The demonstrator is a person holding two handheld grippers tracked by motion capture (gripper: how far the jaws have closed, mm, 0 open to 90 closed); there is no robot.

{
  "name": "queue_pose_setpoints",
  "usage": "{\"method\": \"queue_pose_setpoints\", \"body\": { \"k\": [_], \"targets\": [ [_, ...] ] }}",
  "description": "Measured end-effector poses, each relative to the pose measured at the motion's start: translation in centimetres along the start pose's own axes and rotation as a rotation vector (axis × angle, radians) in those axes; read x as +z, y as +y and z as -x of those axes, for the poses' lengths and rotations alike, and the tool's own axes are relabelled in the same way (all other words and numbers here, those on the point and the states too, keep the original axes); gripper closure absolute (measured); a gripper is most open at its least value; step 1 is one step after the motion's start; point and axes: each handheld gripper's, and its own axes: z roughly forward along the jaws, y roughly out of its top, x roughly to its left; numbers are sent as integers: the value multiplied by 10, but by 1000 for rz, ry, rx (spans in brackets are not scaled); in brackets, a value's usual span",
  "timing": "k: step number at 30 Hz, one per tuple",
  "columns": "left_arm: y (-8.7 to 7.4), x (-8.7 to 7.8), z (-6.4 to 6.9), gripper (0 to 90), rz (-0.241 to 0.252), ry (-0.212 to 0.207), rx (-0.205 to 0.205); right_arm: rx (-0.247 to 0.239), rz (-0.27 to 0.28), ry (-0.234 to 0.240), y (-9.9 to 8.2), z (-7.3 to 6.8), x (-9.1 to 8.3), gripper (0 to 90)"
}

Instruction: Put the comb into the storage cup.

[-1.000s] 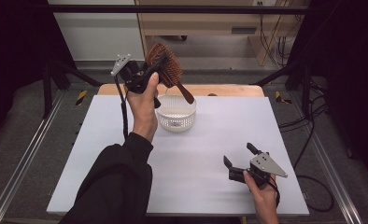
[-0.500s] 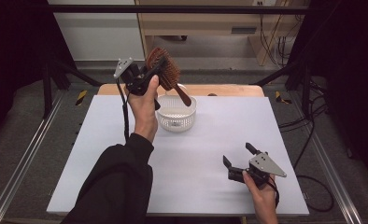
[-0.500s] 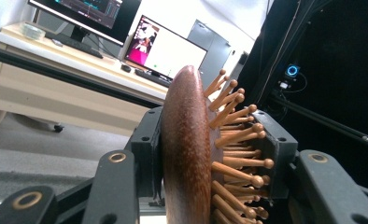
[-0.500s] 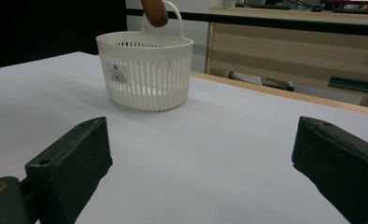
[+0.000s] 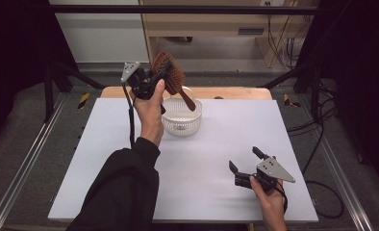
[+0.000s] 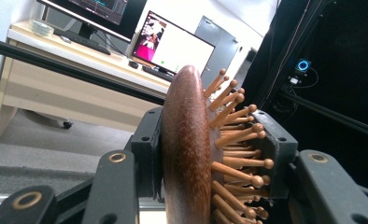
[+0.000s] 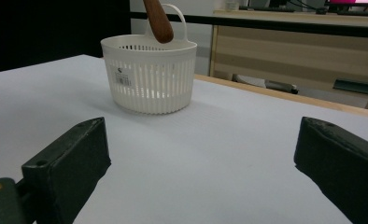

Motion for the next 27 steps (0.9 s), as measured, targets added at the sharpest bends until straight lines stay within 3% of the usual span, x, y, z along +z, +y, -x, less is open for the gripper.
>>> {"method": "queue_pose_setpoints", "body": {
  "k": [5,13,18,27],
  "targets": [
    [-3,2,-1,512,-5,3,-1,-29,28,7,3,3,2,37],
    [-5,4,-4,512,-8,13,11,-29,59,6,4,12,1,37],
    [-9,5,-7,512,-20,22,14,-3,57,7,2,12,-2,27],
    [-20,7,-9,511,-33,30,9,-18,44,24,0,11,0,19]
  ]
}}
